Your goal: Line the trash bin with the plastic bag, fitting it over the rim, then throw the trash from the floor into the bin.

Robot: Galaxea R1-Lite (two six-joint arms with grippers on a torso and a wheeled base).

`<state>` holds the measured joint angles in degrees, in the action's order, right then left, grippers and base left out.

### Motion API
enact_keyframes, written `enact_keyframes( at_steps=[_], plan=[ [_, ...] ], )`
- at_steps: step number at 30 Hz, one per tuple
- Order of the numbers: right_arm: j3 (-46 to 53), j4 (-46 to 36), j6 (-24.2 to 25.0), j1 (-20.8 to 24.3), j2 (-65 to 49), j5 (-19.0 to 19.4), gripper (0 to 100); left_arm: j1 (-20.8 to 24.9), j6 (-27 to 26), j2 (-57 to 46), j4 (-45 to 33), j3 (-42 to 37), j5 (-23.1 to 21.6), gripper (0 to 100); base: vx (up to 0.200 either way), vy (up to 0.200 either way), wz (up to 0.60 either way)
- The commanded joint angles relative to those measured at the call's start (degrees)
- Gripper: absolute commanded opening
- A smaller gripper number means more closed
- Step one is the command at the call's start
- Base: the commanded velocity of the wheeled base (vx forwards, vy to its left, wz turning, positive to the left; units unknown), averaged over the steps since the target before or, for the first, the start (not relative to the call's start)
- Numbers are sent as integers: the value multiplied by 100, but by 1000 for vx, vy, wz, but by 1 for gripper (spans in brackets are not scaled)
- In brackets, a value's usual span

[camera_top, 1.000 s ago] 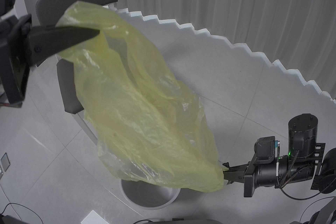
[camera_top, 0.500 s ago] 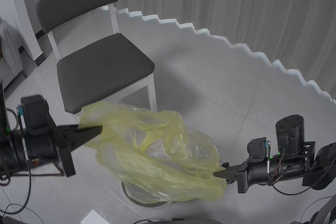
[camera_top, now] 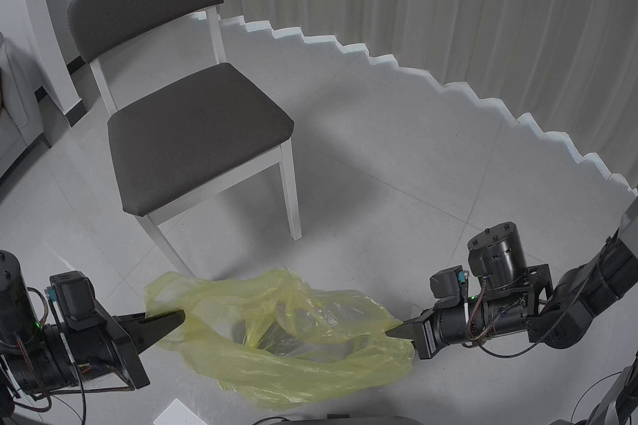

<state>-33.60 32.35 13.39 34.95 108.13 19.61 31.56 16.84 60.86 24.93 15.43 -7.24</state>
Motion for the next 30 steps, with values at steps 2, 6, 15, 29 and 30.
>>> enact_keyframes(
  at_steps=[2, 6, 15, 29, 30],
  plan=[
    [-297, -19, -29, -15, 490, 7, 0, -141, 83, 673, 557, -330, -23, 0, 0, 0, 0],
    [-332, -36, -29, -164, 472, 16, 0, -185, 66, 1051, 917, -207, -155, 0, 0, 0, 0],
    [-340, -36, -29, -234, 419, 16, 0, -326, 74, 1596, 1638, -137, -313, 0, -133, 0, 0],
    [-921, -440, -55, -313, 692, 25, 0, -537, 303, 2563, 2086, -243, -322, 0, 0, 0, 0],
    [-947, -449, -55, -313, 727, 25, 0, -563, 303, 2668, 2121, -260, -313, 0, 0, 0, 0]
  ],
)
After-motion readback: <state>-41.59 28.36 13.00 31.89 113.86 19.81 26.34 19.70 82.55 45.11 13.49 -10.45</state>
